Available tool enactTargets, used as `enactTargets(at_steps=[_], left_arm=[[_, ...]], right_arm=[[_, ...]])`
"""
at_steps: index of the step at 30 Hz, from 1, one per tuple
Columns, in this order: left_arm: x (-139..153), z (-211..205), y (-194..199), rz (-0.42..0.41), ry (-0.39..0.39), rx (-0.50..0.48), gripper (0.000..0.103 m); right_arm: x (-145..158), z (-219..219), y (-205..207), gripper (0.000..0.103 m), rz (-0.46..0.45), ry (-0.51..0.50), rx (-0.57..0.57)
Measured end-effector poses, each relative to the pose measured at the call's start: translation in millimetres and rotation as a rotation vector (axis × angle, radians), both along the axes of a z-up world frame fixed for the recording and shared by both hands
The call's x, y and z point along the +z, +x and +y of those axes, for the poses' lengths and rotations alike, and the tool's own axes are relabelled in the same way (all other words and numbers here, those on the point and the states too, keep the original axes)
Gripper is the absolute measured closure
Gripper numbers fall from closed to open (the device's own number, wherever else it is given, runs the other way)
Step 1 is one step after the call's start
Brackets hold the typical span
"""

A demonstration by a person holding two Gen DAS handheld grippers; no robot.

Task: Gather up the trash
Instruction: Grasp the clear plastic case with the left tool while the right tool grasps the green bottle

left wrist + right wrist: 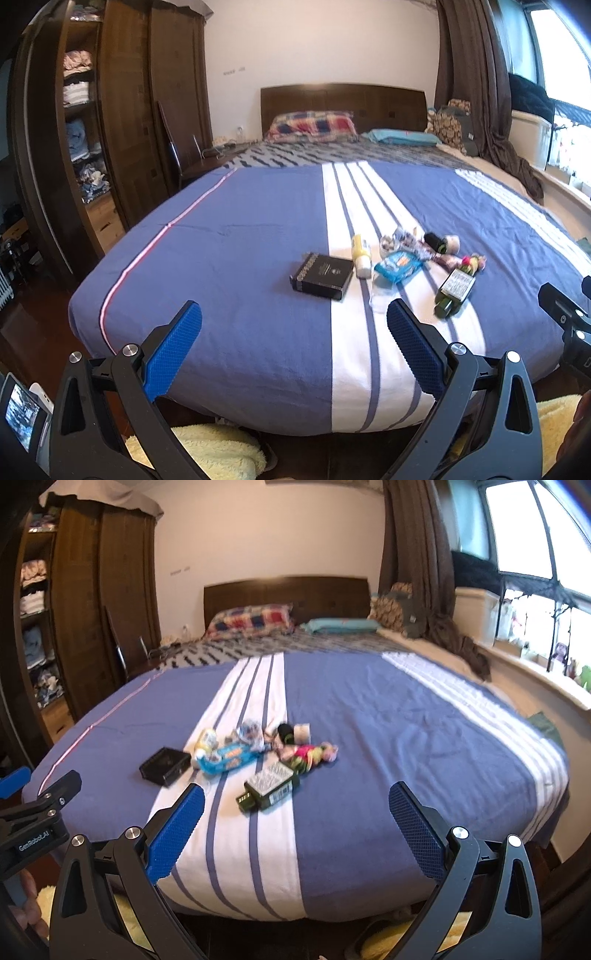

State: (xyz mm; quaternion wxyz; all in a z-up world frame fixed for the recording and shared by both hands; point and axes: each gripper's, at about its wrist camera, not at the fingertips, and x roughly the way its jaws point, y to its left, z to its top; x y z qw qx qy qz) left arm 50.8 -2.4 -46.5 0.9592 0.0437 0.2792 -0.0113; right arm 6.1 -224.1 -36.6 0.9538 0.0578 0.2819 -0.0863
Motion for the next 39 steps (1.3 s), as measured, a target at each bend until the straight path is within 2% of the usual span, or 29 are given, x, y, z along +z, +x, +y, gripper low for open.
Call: enactTargets(at_steps=[11,17,21,25,29,32,39], left_arm=[[-48.4,1.7,40.8,0.094,0.028,-0.022,0.008],[-71.6,0.2,62.9,0.151,0.028,-0.046,0.012],[-82.5,-1.3,73.2,0.184,0.024,-0.064,0.019],[-88.1,-8.0,76.8,0.200,-0.005,-0.120,0.020],[-93.0,-21.1,82.8,0.218,-0.043,-0.185,0.023],[-96.8,-36.6,87.6,0.225,-0.067,-0.241,0.026],[-110.9,-62.8,110.3,0.245,-0.073,-0.307,0.043]], right_arm=[[-55.8,-8.5,51.0,0.003,0.104,0.075,-0.013],[-69.7,-6.7,84.7,0.004,0.120,0.141,0.024],[-80.6,1.8,113.4,0.012,0.166,0.155,0.029],[-94.8,5.5,136.6,0.025,0.211,0.143,-0.012],[-98.7,8.6,148.4,0.033,0.215,0.095,-0.034],[-101.7,8.5,147.6,0.034,0.210,0.074,-0.012],[-105.1,-3.1,137.7,0.034,0.180,0.107,0.072]])
